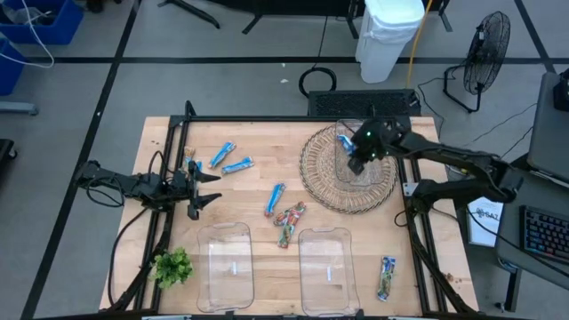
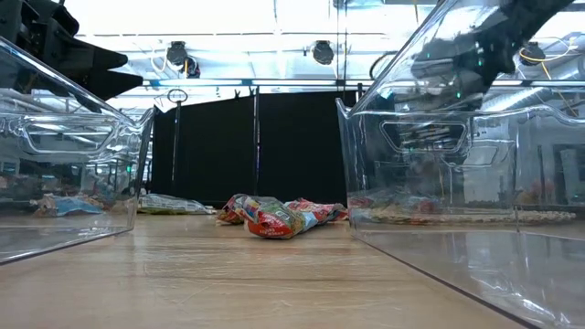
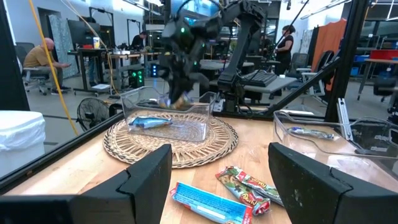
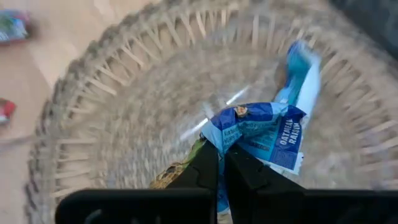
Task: Pick and place Granola Bars by type
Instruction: Put the left blue granola bar into the top transparent bin, then put the blue granola bar into the top transparent bin
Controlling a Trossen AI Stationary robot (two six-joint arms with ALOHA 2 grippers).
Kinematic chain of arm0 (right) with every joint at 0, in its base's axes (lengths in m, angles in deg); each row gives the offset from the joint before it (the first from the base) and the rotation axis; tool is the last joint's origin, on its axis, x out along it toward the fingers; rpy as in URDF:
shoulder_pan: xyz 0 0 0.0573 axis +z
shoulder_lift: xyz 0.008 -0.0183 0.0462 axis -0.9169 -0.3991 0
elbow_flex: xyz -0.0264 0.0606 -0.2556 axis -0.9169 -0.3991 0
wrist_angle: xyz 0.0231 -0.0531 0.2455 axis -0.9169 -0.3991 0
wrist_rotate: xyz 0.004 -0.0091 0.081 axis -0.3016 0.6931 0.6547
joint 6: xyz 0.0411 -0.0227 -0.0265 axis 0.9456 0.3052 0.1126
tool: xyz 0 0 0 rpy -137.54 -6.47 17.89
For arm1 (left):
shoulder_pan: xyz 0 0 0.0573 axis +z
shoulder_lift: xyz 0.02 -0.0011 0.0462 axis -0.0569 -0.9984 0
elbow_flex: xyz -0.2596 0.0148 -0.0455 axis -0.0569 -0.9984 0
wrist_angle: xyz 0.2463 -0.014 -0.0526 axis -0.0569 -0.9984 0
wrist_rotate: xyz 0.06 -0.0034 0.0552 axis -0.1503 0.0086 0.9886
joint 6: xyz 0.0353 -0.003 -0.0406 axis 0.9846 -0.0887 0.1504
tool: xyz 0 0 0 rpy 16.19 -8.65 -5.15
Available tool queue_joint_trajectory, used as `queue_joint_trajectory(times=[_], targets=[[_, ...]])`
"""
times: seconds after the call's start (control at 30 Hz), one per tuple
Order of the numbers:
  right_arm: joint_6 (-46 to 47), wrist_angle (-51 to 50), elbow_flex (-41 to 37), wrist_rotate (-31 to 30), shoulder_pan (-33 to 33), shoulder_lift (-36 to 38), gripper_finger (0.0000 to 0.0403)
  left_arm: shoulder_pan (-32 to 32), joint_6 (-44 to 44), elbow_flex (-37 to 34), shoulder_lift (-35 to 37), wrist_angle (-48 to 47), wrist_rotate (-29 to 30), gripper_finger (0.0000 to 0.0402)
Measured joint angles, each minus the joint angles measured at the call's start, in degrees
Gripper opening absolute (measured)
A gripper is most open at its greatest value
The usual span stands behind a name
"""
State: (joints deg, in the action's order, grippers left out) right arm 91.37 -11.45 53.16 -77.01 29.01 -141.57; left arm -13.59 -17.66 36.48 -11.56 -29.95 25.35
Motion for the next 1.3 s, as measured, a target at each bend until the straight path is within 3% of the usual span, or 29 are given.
queue_joint_trajectory(times=[0.33, 0.67, 0.83, 1.03, 1.13, 1.3], targets=[[2.0, 4.5, -4.3, 0.4, 0.0, -1.3, 0.0015, 0.0, 0.0, 0.0, 0.0, 0.0, 0.0, 0.0267], [4.1, 8.8, -4.3, 8.1, 0.1, -0.7, 0.0118, 0.0, 0.0, 0.0, 0.0, 0.0, 0.0, 0.0267], [5.6, 11.9, -4.3, 17.5, 0.1, 3.5, 0.0146, 0.0, 0.0, 0.0, 0.0, 0.0, 0.0, 0.0267], [8.2, 15.2, -4.3, 32.6, 1.6, 13.1, 0.0135, 0.0, 0.0, 0.0, 0.0, 0.0, 0.0, 0.0267], [10.8, 16.0, -4.3, 38.4, 5.4, 18.0, 0.0126, 0.0, 0.0, 0.0, 0.0, 0.0, 0.0, 0.0267], [21.2, 18.9, -4.3, 40.8, 17.1, 25.0, 0.0117, 0.0, 0.0, 0.0, 0.0, 0.0, 0.0, 0.0267]])
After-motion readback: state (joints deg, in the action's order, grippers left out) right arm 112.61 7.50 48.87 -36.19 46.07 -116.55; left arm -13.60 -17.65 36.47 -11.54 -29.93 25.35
